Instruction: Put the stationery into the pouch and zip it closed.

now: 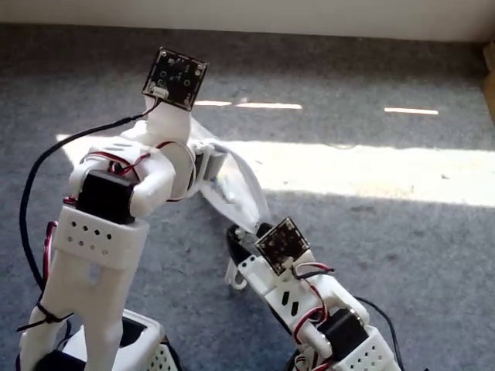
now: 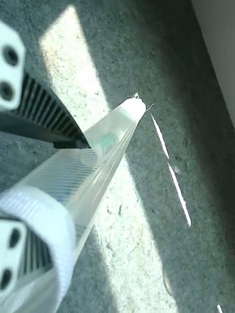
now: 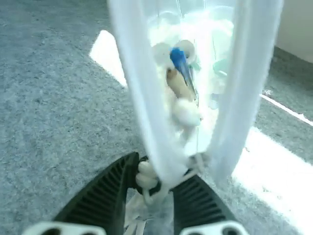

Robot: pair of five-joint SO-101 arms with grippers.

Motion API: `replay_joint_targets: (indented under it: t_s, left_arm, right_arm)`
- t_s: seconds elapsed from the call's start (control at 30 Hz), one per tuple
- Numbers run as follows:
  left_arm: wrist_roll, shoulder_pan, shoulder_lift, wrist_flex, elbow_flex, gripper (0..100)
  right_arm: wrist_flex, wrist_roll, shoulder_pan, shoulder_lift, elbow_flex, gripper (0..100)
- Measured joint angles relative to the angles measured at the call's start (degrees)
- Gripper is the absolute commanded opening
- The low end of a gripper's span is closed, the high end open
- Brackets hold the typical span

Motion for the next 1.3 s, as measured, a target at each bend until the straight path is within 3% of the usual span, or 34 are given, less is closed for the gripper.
replay_joint_targets:
  t_s: [0.17, 0.43, 1.3]
  left_arm:
    - [-5.01, 4.92, -0.18, -3.08, 0.88, 25]
    - [-5.8, 11.78, 0.09, -7.12, 4.31, 24]
    - [-5.89, 11.87, 0.09, -7.03, -0.53, 24]
  right_arm:
    - [-0.18, 0.0, 0.0, 0.53, 0.18, 0.5]
    - [-0.62, 0.0, -0.09, 0.18, 0.44, 0.5]
    - [-0.79, 0.0, 0.09, 0.18, 0.53, 0.5]
